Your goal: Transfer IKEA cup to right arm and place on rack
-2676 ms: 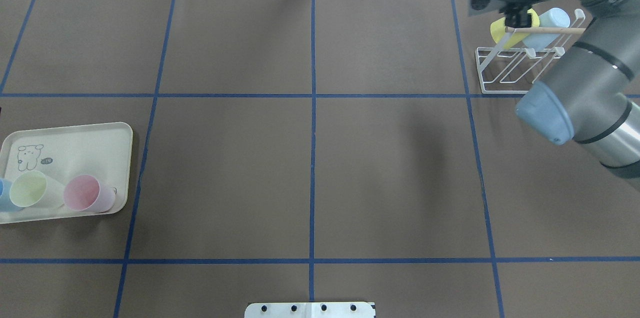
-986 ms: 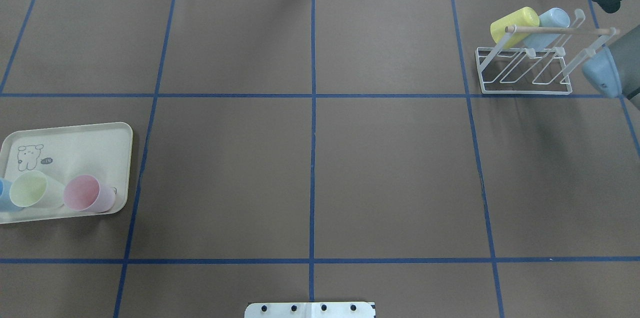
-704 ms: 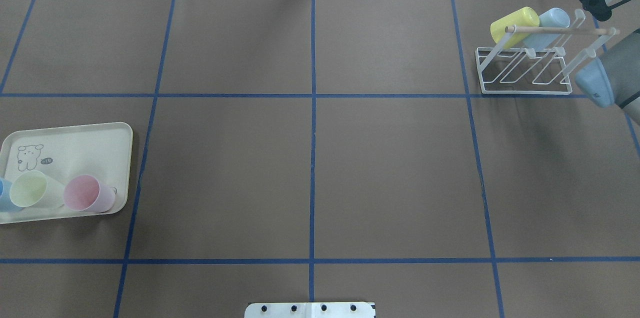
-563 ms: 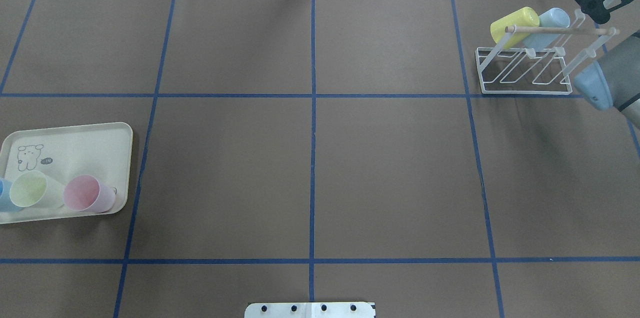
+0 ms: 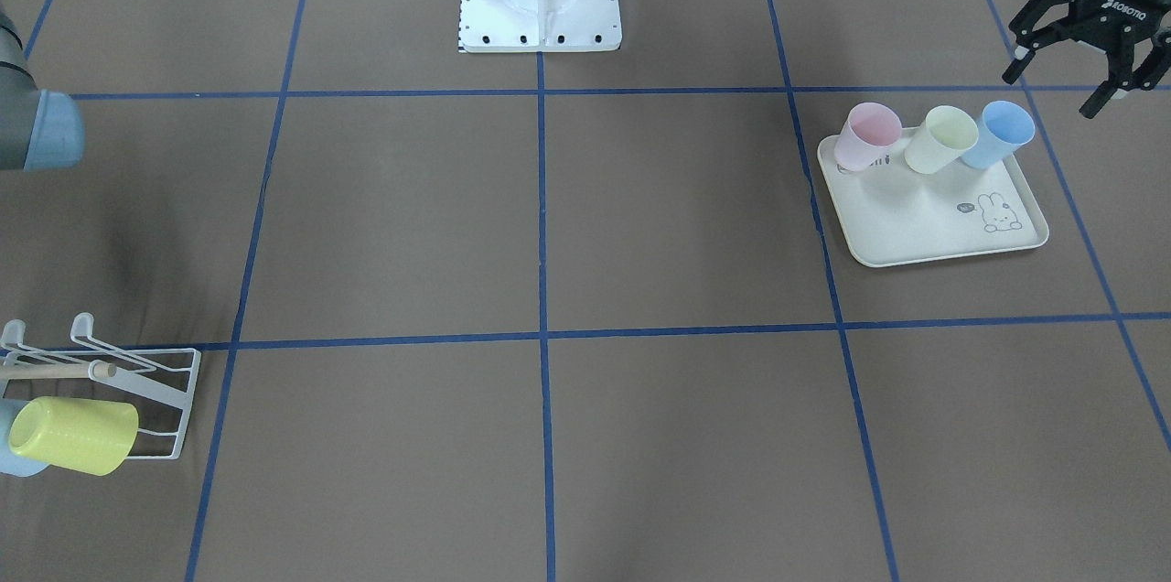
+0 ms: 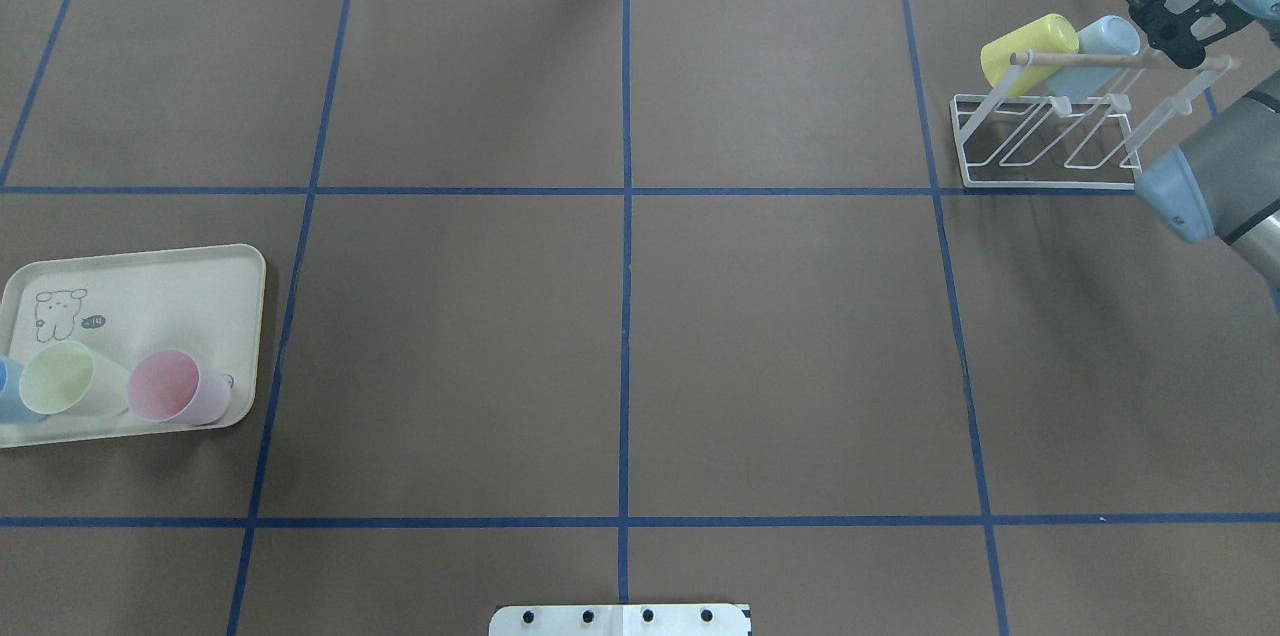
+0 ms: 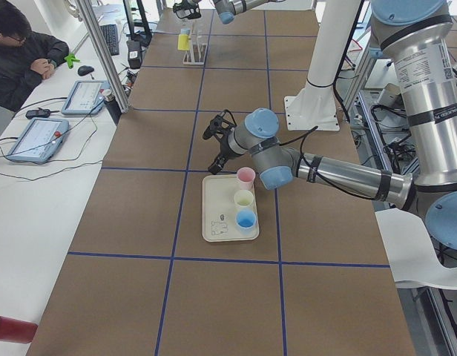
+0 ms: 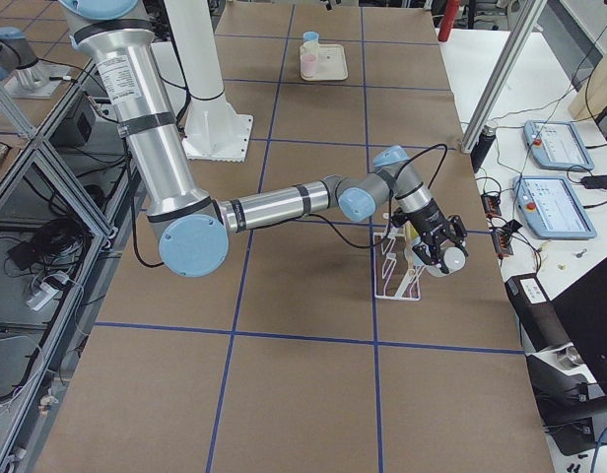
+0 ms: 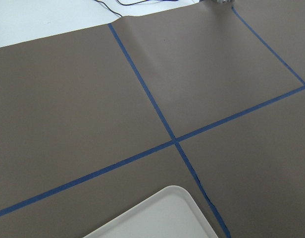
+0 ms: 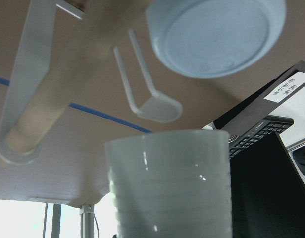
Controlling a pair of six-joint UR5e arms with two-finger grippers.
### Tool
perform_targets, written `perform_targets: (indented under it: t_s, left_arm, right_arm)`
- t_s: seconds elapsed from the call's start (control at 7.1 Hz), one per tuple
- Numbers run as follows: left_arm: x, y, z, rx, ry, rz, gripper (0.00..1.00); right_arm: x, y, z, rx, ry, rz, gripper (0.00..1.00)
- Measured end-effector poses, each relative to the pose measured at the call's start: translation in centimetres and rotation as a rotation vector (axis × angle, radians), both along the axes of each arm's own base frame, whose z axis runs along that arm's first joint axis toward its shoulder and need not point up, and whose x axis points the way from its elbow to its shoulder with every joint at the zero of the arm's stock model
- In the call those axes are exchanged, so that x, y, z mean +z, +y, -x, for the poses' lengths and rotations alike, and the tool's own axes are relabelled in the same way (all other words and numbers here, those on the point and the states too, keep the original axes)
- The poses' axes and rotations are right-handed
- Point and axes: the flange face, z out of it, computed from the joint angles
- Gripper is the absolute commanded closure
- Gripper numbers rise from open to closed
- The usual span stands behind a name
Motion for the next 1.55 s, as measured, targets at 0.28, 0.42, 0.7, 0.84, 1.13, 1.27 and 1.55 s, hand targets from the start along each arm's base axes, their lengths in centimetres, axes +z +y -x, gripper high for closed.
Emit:
perform_targets:
  t_s: [0.28, 0.42, 0.7, 0.84, 1.13, 1.27, 1.55]
  left_arm:
    - [0.1, 0.0, -0.1, 0.001, 0.000, 0.001, 0.00]
    - [0.1, 0.0, -0.1, 0.001, 0.000, 0.001, 0.00]
    - [0.1, 0.0, -0.1, 0.001, 0.000, 0.001, 0.00]
    - [0.1, 0.0, -0.1, 0.001, 0.000, 0.001, 0.00]
    - [0.1, 0.0, 0.0, 0.000, -0.001, 0.002, 0.00]
    - [0.1, 0.0, 0.0, 0.000, -0.001, 0.002, 0.00]
    - [0.1, 0.0, 0.0, 0.001, 0.000, 0.002, 0.00]
  right_arm:
    - [0.4, 0.4, 0.4, 0.006, 0.020, -0.003, 1.00]
    - [0.5, 0.5, 0.8, 0.007, 0.021, -0.009, 1.00]
    - [0.5, 0.7, 1.4, 0.003, 0.018, -0.023, 1.00]
    - [0.6, 0.7, 1.7, 0.002, 0.022, -0.026, 1.00]
    - [0.9, 1.0, 2.0, 0.002, 0.033, -0.028, 1.00]
    - [0.9, 1.0, 2.2, 0.001, 0.037, -0.029, 1.00]
    - [1.0, 1.2, 2.9, 0.005, 0.054, -0.037, 1.00]
